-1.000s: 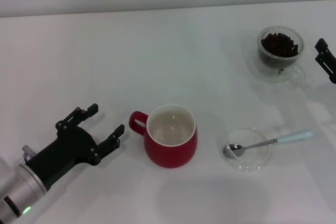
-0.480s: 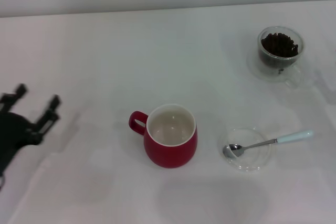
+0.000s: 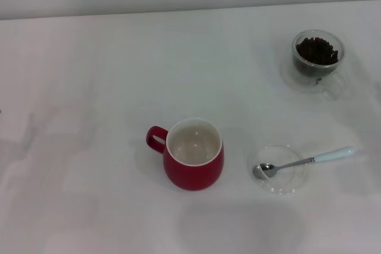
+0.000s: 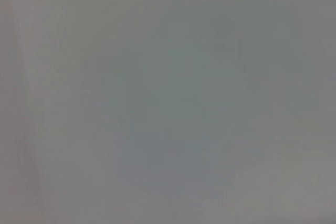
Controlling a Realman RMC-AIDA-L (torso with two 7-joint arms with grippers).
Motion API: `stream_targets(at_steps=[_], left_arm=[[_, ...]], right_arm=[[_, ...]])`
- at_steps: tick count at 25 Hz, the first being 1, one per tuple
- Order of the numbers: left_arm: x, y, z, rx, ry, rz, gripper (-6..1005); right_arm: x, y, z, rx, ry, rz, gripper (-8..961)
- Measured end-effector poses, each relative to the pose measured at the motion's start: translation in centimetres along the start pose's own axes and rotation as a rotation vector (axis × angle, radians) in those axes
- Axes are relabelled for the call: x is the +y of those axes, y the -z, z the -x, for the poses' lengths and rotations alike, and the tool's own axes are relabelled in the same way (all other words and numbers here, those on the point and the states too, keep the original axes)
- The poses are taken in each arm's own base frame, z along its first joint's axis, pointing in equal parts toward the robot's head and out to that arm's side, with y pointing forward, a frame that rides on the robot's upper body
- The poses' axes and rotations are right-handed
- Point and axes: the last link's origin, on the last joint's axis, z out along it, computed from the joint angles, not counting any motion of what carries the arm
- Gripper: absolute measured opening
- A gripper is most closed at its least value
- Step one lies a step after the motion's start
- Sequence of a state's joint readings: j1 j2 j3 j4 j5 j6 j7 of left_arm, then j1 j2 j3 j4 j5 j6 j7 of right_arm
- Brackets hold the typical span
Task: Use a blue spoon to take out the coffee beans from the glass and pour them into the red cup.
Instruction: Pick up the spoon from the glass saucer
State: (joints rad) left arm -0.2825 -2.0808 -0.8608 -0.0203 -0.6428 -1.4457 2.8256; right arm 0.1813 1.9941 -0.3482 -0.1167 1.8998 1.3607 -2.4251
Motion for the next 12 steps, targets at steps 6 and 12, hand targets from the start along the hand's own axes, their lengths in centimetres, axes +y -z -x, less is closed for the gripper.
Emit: stream_targets(at_steps=[6, 12], left_arm=[[-0.8, -0.4, -0.4, 0.023, 0.005, -0.05, 777], [-1.0, -1.2, -0.8, 0.036, -0.001, -0.052, 777]], right_arm=[[-2.1, 1.1, 0.9, 0.112, -0.2, 0.027, 870], [-3.1, 1.4, 1.2, 0.289, -0.365, 0.075, 870]])
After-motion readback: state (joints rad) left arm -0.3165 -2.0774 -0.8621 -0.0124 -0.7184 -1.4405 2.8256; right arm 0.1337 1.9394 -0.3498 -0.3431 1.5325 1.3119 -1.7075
